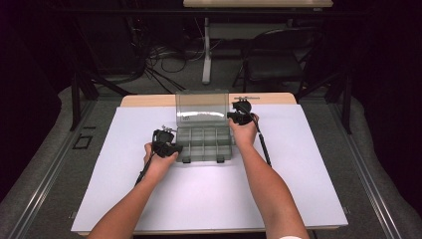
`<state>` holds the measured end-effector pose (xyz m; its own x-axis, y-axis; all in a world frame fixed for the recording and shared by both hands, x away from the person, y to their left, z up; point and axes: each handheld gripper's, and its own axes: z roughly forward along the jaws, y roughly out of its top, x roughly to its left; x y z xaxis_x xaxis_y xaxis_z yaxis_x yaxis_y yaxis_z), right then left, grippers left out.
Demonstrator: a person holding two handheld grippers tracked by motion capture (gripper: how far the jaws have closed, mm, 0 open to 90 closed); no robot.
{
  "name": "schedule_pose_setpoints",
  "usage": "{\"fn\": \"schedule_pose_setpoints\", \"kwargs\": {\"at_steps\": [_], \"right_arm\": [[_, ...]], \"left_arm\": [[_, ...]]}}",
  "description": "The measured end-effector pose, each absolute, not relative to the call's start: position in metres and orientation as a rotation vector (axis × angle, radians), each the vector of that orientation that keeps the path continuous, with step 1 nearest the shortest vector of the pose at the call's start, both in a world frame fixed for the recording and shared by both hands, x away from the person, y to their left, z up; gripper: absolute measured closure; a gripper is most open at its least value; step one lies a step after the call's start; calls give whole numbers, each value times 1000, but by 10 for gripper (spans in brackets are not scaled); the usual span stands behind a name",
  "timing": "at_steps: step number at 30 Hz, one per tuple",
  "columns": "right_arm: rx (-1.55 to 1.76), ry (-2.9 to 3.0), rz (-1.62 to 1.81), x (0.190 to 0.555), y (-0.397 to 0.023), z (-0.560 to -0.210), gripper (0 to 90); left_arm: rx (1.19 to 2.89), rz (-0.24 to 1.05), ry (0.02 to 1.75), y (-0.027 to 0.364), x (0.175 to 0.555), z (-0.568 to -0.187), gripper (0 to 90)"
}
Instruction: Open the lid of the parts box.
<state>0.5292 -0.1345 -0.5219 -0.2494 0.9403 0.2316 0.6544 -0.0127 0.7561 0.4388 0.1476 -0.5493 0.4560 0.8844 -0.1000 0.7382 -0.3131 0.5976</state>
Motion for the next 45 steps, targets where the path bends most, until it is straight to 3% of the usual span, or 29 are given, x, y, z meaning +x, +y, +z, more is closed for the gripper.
{"fn": "schedule_pose_setpoints", "kwargs": {"at_steps": [45], "right_arm": [[1694, 1936, 1105, 537, -133, -543, 887]], "left_arm": [[2120, 354, 1346, 147, 436, -550, 694]]}}
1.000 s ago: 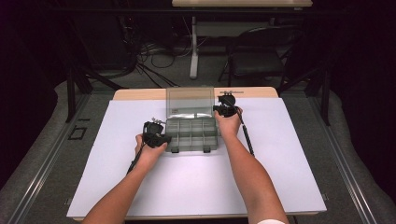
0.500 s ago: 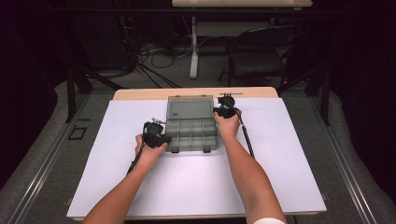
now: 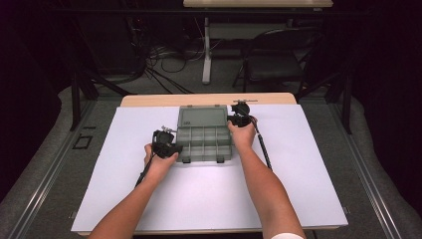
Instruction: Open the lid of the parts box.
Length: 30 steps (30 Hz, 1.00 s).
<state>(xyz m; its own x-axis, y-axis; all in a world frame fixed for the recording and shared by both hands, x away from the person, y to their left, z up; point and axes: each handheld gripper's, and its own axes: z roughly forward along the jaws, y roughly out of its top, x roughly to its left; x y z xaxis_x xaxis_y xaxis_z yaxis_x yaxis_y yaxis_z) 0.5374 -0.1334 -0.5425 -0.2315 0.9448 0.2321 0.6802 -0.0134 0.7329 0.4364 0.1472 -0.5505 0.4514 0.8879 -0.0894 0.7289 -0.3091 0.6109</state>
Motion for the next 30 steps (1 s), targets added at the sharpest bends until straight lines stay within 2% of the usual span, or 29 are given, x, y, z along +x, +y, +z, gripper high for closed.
{"fn": "schedule_pose_setpoints", "kwargs": {"at_steps": [7, 19, 30], "right_arm": [[1678, 1943, 1109, 537, -133, -542, 872], [1500, 1973, 1077, 525, -127, -530, 559], [1421, 1981, 1094, 516, -126, -523, 481]], "left_arm": [[2120, 364, 1348, 147, 435, -551, 695], [2113, 355, 1354, 147, 436, -551, 692], [2094, 332, 1351, 149, 436, -552, 676]]}}
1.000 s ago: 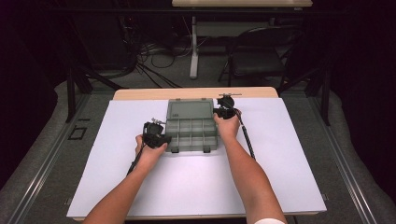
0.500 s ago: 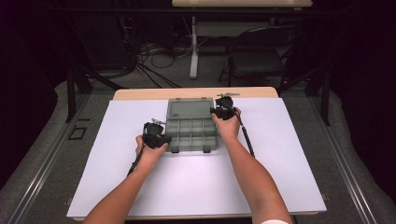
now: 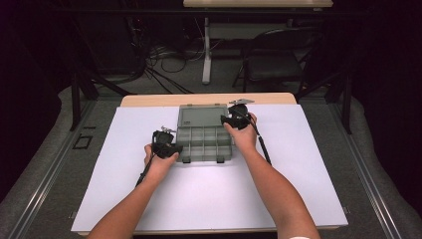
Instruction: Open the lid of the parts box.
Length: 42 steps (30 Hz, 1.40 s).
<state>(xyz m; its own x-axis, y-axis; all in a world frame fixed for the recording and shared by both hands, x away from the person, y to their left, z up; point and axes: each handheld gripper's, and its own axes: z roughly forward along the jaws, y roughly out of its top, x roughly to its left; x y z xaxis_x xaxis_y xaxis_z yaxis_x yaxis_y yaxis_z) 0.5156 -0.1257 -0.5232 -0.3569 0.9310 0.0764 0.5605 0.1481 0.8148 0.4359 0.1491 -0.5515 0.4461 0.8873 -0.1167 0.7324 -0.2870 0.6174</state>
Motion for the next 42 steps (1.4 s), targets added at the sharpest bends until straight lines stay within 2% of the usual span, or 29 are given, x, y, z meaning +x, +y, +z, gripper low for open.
{"fn": "schedule_pose_setpoints", "kwargs": {"at_steps": [5, 10, 20, 26, 33, 39, 42], "right_arm": [[1373, 2000, 1102, 508, -124, -517, 457], [1282, 2015, 1132, 490, -123, -504, 416], [1107, 2062, 1194, 425, -134, -486, 269], [1087, 2044, 1228, 386, -157, -481, 206], [1071, 2006, 1173, 344, -187, -489, 203], [1101, 1964, 1156, 312, -214, -497, 192], [1133, 1951, 1152, 301, -224, -500, 184]], "left_arm": [[2069, 273, 1348, 153, 436, -551, 587], [2039, 281, 1320, 158, 429, -542, 444], [1963, 261, 1224, 177, 404, -519, 154], [1929, 246, 1153, 187, 382, -509, 67], [1902, 283, 1144, 195, 360, -503, 64], [1895, 284, 1121, 200, 345, -501, 0], [1887, 293, 1099, 203, 338, -499, 0]]}}
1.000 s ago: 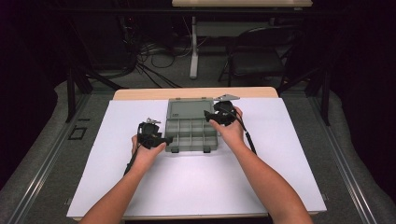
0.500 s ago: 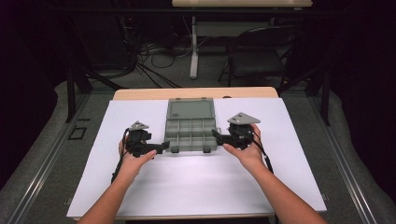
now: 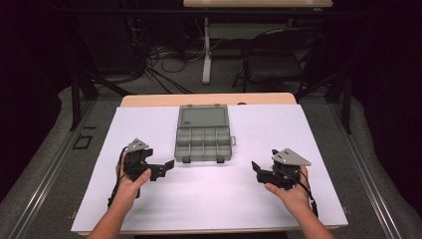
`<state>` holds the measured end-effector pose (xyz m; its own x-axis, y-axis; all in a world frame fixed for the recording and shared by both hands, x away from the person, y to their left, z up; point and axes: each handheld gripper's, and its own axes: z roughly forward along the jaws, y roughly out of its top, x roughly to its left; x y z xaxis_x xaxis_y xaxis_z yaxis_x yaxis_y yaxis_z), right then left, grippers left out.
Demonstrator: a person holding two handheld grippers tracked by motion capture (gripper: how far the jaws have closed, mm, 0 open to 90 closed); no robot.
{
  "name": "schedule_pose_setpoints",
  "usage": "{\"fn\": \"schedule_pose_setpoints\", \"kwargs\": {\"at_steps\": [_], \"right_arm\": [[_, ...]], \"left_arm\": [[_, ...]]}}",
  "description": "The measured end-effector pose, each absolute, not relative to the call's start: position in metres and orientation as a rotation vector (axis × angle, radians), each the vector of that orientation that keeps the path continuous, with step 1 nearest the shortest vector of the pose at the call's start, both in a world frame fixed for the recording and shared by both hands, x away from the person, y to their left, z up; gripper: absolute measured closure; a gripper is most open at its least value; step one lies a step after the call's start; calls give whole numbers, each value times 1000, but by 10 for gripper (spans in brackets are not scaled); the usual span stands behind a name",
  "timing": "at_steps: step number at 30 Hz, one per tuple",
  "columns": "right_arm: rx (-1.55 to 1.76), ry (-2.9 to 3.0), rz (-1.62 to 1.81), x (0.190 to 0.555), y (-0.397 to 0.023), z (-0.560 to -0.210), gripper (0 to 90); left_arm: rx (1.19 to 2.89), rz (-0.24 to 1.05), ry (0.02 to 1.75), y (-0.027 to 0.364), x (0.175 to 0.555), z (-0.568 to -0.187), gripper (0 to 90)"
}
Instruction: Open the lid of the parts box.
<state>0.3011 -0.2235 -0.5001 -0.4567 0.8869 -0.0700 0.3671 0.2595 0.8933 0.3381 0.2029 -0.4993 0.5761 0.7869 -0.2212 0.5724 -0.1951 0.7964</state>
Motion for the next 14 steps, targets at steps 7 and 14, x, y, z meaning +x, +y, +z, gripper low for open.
{"fn": "schedule_pose_setpoints", "kwargs": {"at_steps": [7, 14], "right_arm": [[1147, 1940, 1139, 281, -236, -507, 148], [1143, 1941, 1117, 276, -242, -512, 137]], "left_arm": [[1895, 342, 1050, 209, 326, -499, 0], [1905, 351, 1043, 217, 319, -500, 0]]}}
